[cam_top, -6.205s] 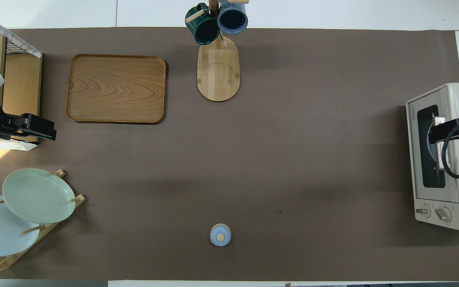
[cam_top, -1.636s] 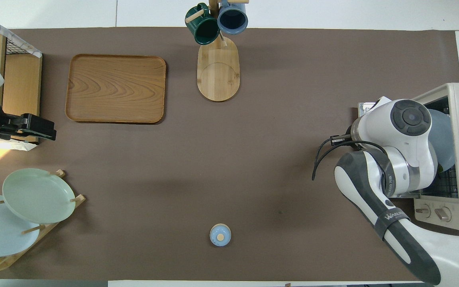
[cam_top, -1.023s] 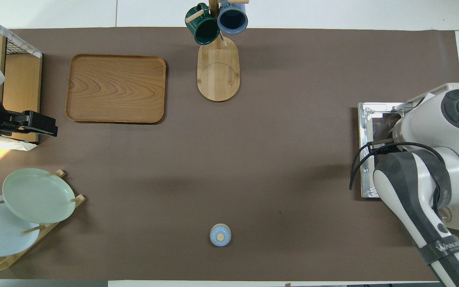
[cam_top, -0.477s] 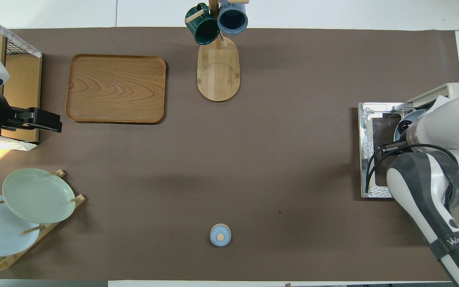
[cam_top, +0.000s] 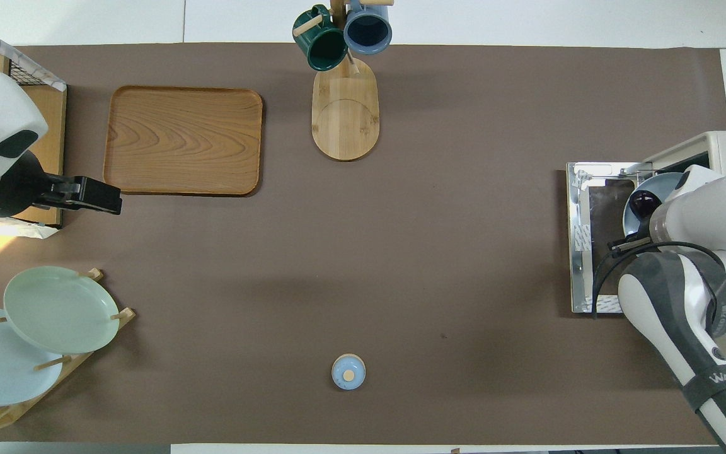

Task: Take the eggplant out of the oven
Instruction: 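Pull the plate out and set it mid-table with the right gripper, then release the plate with the right gripper while the left gripper reaches the eggplant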

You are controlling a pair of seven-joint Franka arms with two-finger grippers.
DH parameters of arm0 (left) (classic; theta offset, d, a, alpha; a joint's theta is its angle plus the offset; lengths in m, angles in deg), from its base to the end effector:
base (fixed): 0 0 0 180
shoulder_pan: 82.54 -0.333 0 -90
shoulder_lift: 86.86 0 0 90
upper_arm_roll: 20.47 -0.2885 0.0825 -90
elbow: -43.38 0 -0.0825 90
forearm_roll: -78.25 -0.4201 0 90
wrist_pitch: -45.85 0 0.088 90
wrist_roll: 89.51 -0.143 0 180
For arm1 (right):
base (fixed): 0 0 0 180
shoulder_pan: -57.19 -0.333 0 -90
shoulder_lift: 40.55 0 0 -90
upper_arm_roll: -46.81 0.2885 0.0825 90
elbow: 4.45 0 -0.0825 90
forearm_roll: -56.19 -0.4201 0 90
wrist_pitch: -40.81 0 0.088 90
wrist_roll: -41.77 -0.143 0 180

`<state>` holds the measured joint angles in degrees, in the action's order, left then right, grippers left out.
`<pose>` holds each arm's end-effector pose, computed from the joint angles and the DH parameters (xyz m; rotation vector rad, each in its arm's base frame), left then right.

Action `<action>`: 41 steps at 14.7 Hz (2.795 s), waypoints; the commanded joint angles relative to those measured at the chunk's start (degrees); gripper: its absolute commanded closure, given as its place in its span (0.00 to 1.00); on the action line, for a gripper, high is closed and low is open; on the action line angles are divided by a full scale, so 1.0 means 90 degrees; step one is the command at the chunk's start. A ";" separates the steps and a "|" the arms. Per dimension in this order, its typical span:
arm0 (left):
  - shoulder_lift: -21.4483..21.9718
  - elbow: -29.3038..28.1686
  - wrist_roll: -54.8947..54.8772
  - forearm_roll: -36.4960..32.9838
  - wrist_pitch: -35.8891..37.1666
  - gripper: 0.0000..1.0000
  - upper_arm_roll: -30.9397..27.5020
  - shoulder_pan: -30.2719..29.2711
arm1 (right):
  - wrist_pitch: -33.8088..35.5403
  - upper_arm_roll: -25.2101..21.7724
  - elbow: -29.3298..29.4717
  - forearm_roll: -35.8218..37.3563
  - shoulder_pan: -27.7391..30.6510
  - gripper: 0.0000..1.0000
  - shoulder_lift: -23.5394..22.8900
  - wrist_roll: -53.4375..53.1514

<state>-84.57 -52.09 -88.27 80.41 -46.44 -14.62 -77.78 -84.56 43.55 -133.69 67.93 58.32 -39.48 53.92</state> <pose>0.5697 -0.1129 0.5392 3.0995 -0.2510 -0.0297 0.5375 -0.0546 0.2822 2.9605 0.3847 -0.1071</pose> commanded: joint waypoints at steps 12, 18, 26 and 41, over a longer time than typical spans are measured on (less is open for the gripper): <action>0.0068 -0.0213 -0.0060 0.0101 -0.0195 0.00 -0.0063 0.0077 | 0.2102 0.0088 0.2237 0.0044 -0.3551 1.00 -0.0926 -0.3466; 0.0058 -0.0564 -0.0060 0.0111 -0.0673 0.00 -0.0063 0.0067 | 0.1648 0.0195 0.4633 -0.0315 -0.4979 1.00 -0.3340 -0.6309; 0.0038 -0.0780 -0.0060 0.0121 -0.1005 0.00 -0.0063 0.0028 | 0.0697 0.0206 0.4487 -0.0913 -0.5145 0.62 -0.3351 -0.6576; -0.0800 -0.1014 0.4601 0.0238 -0.2487 0.00 -0.0073 0.1998 | 0.1293 0.0137 0.1275 0.0952 -0.2529 0.93 -0.1447 -0.3990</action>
<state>-89.77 -60.31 -56.19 82.11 -64.61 -14.35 -63.34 -70.45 43.97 -117.47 75.42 32.39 -55.90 13.43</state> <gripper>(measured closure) 0.000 0.930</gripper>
